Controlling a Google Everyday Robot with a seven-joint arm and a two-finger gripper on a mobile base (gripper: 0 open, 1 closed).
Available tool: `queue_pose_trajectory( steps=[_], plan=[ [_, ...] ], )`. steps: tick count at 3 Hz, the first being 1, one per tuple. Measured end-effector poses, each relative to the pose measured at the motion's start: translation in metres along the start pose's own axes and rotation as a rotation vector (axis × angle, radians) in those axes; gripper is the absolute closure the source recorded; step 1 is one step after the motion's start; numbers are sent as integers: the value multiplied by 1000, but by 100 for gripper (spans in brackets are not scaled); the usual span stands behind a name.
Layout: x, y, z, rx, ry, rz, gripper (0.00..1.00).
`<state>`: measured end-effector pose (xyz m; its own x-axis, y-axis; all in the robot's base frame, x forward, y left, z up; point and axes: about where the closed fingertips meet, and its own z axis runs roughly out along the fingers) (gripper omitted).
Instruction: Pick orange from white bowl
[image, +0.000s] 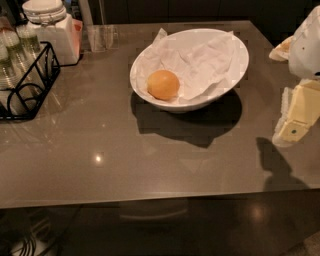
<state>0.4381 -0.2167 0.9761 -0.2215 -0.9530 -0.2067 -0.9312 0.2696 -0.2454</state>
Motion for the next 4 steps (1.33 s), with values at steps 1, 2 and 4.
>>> queue_pose_trajectory(
  steps=[1, 2, 4],
  plan=[
    [0, 0, 0, 0, 0, 0, 0],
    [-9, -8, 0, 4, -42, -6, 0],
    [-99, -62, 14, -59, -214, -166, 0]
  ],
)
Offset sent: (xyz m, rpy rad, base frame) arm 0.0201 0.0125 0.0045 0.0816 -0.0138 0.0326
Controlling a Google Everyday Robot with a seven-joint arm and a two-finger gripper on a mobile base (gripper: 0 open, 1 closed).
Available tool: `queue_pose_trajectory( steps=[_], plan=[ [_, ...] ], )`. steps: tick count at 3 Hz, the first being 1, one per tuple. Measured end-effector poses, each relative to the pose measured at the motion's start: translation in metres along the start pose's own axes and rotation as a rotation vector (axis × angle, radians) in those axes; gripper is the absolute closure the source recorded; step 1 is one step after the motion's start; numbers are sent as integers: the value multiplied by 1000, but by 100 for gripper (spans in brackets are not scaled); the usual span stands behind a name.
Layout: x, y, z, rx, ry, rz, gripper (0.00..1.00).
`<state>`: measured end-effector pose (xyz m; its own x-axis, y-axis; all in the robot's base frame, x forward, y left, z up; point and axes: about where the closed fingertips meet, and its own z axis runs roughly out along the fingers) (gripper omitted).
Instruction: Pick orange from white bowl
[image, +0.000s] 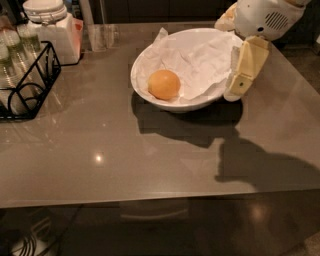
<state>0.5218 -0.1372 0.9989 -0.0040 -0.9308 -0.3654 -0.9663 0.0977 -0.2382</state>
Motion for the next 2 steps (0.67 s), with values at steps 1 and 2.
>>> queue_pose_trajectory(
  steps=[1, 2],
  plan=[
    [-9, -10, -7, 32, -19, -10, 0],
    [-9, -10, -7, 31, -20, -10, 0]
  ],
)
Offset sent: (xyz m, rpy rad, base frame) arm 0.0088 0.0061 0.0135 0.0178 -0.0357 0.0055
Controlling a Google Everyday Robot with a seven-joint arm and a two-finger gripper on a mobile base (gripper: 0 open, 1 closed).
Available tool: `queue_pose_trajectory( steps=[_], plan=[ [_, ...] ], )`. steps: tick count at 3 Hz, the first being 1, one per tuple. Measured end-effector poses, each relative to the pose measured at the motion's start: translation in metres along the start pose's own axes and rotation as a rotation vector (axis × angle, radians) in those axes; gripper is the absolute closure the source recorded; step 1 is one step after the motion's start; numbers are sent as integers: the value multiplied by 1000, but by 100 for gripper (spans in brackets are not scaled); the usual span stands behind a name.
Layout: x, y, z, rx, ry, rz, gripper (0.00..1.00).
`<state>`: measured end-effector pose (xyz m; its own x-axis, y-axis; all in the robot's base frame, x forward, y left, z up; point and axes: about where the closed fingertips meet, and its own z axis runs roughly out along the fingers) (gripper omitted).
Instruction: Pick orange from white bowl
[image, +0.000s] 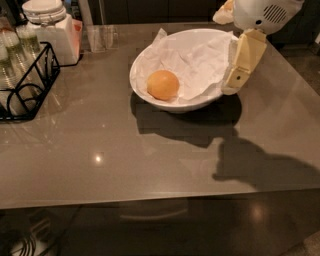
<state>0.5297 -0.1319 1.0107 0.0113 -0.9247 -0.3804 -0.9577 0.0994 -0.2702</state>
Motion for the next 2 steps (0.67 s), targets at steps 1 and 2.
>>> queue_pose_trajectory(
  steps=[1, 2],
  plan=[
    [-12, -32, 18, 0, -57, -20, 0],
    [-32, -58, 38, -20, -97, -56, 0]
  ],
)
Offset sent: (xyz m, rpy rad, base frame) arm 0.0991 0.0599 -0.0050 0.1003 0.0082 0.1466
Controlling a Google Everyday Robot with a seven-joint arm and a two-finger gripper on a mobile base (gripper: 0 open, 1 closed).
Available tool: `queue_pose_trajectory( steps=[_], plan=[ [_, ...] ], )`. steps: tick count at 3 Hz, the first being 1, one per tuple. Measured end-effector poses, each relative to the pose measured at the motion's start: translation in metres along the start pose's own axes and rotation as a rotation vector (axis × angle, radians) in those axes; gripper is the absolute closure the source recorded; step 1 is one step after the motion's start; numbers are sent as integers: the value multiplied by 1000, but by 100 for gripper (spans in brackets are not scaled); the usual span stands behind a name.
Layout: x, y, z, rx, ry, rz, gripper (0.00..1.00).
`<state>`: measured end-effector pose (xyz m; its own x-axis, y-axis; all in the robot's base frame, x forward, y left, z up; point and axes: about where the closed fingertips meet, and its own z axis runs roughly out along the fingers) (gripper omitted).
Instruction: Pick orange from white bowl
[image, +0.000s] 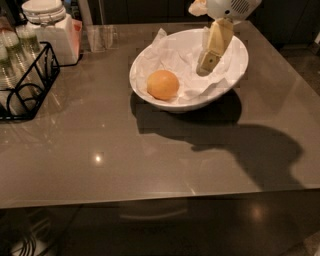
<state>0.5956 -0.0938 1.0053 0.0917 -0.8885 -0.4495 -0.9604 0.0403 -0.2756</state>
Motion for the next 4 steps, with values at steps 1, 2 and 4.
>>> queue_pose_trajectory(
  steps=[1, 2, 4],
  plan=[
    [-2, -3, -1, 14, -6, 0, 0],
    [7, -10, 9, 25, -48, 46, 0],
    [12, -23, 45, -15, -110, 81, 17]
  ],
)
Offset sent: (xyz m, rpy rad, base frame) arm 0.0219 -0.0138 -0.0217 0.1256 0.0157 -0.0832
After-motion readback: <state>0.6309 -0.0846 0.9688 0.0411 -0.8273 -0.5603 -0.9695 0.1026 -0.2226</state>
